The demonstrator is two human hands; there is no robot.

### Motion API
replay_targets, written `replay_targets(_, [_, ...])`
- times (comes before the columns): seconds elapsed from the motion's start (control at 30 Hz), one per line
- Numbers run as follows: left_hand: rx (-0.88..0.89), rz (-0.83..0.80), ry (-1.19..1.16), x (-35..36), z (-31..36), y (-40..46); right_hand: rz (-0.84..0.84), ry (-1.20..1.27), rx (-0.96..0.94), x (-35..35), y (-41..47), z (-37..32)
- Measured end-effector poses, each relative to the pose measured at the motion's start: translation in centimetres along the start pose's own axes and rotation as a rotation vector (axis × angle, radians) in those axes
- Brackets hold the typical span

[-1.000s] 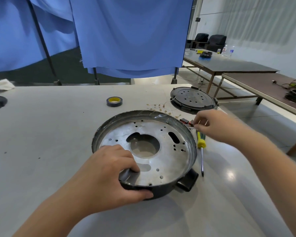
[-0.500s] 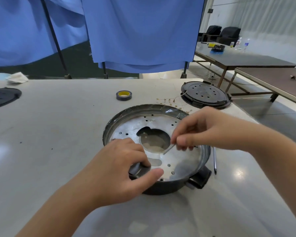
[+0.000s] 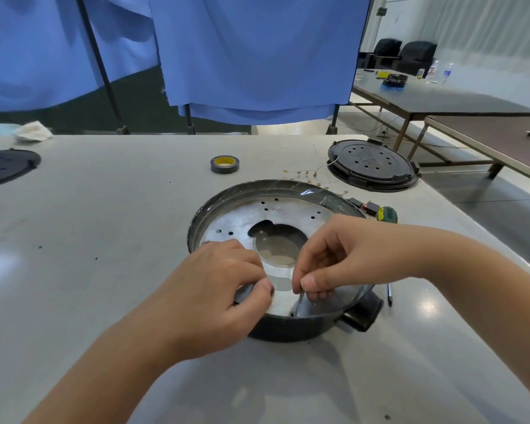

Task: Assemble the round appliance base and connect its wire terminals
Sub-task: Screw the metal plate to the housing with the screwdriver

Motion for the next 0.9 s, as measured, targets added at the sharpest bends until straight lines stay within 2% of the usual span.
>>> replay_targets(0.9, [-0.008,0.037,-0.038,-0.2,0.0,0.0,0.02,-0.335,0.012,0.6,0.3,-1.5])
Point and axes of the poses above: each hand's wrist, its own y-axis towards the middle knuckle, its own x-axis out of the palm, z = x × y, the point moved 9 cm from there along y, towards the middle knuckle, and after that the axes turned 6 degrees about -x, right-handed, at the moved point
